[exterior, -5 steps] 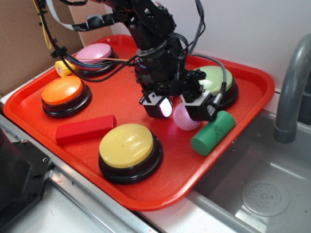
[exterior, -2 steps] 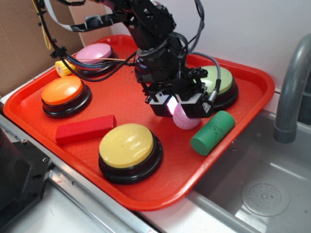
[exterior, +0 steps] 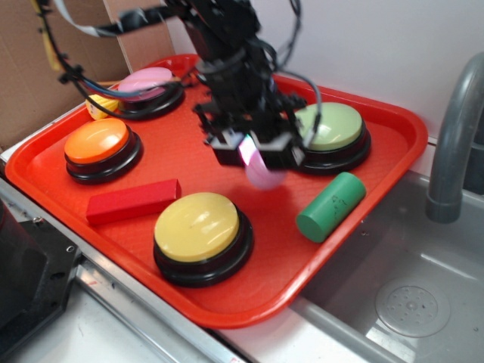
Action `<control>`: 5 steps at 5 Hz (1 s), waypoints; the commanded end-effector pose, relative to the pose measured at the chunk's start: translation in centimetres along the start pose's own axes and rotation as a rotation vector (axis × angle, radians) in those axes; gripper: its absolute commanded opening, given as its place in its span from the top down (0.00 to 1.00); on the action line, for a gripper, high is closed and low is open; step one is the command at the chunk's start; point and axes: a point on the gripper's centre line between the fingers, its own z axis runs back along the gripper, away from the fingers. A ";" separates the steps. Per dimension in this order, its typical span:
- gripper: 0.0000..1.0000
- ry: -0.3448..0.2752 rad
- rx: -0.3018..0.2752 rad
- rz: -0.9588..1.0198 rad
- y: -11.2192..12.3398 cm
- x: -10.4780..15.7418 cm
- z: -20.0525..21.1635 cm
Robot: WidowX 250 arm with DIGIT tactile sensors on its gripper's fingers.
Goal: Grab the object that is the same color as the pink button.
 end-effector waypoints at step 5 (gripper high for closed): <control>0.43 0.090 0.176 0.190 10.2 1.1 12.2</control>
